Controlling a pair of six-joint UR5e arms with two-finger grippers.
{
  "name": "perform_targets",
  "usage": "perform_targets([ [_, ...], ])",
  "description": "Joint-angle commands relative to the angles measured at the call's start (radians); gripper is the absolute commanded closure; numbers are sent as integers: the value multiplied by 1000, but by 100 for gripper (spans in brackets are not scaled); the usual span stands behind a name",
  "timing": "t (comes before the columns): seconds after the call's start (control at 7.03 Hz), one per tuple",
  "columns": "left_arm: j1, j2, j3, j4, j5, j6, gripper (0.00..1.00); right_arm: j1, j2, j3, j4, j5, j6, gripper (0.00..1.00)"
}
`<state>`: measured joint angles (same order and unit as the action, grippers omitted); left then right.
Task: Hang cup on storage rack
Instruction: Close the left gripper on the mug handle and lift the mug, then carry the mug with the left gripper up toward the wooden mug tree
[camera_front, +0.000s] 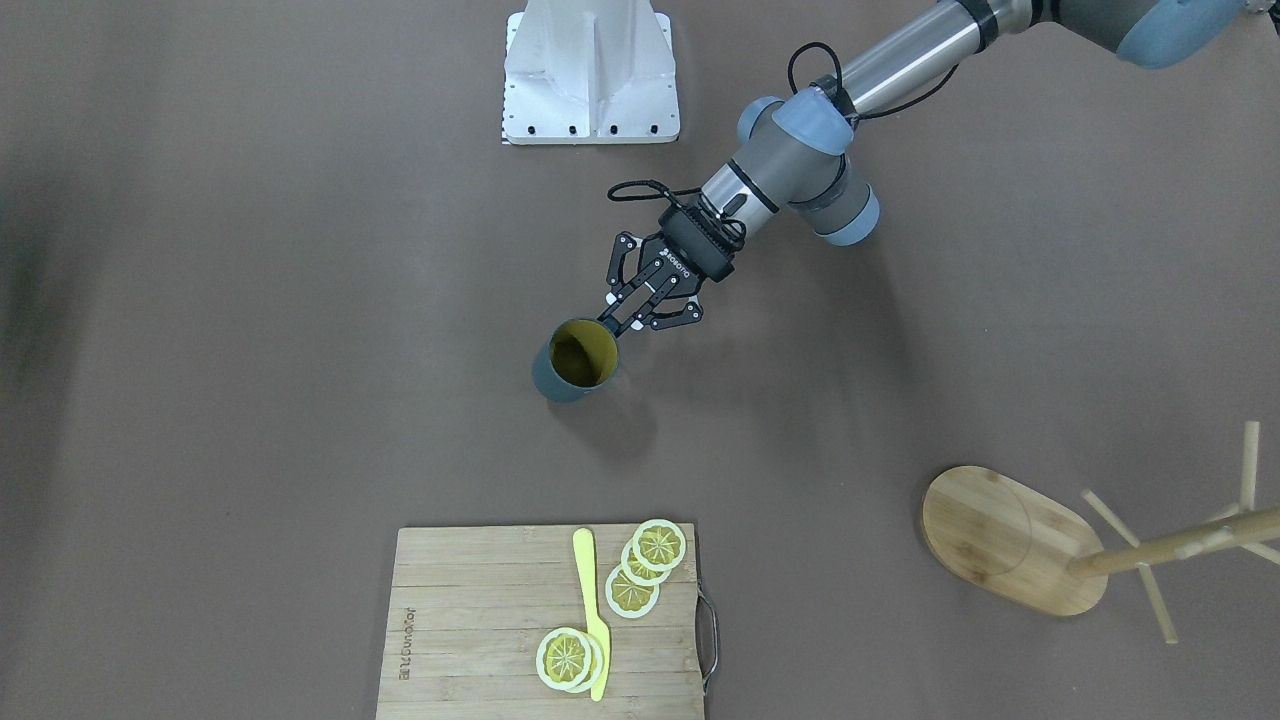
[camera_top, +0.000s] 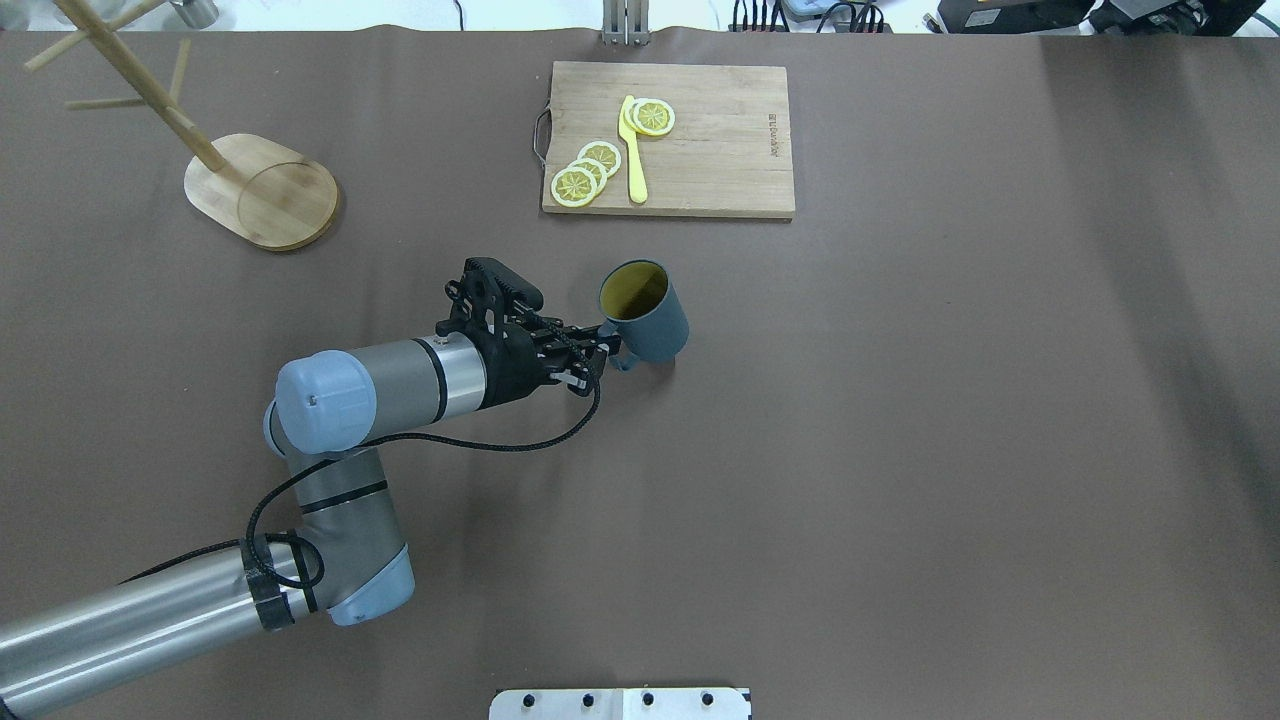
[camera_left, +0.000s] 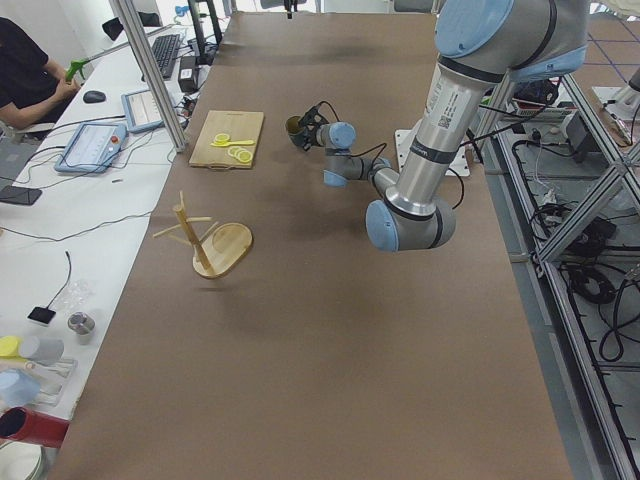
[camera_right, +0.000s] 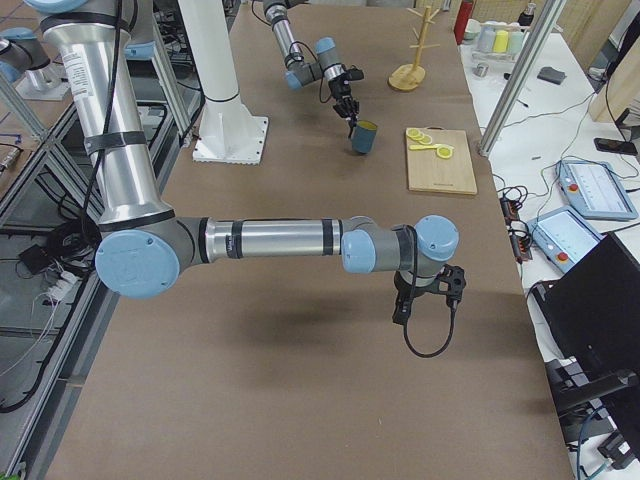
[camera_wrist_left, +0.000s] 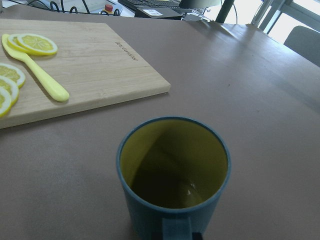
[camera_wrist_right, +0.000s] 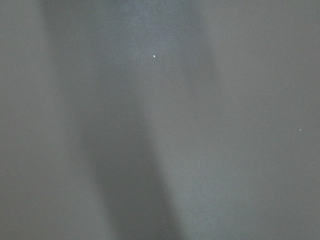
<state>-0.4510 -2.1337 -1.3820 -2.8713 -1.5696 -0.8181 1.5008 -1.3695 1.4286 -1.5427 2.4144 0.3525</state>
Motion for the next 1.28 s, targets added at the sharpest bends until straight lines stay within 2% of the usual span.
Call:
perform_targets([
  [0.0,-24,-2,-14,-14,-3,-77,100,24,-102,105,7,9,0,0],
  [0.14,-41,-2,-31,-16,-6,-107,100,24,-156,172,7,6,5,0],
  [0.43,-110,-3,-48,-19,-13,-205,100,26,-233,234,9,5,11,0],
  [0.85,-367,11,-62,-13,-189,-381,100,26,-292,326,9,2,57,0],
  [1.14,-445,24,-54,-58,-193,-557,100,26,-306,361,9,-3,68,0],
])
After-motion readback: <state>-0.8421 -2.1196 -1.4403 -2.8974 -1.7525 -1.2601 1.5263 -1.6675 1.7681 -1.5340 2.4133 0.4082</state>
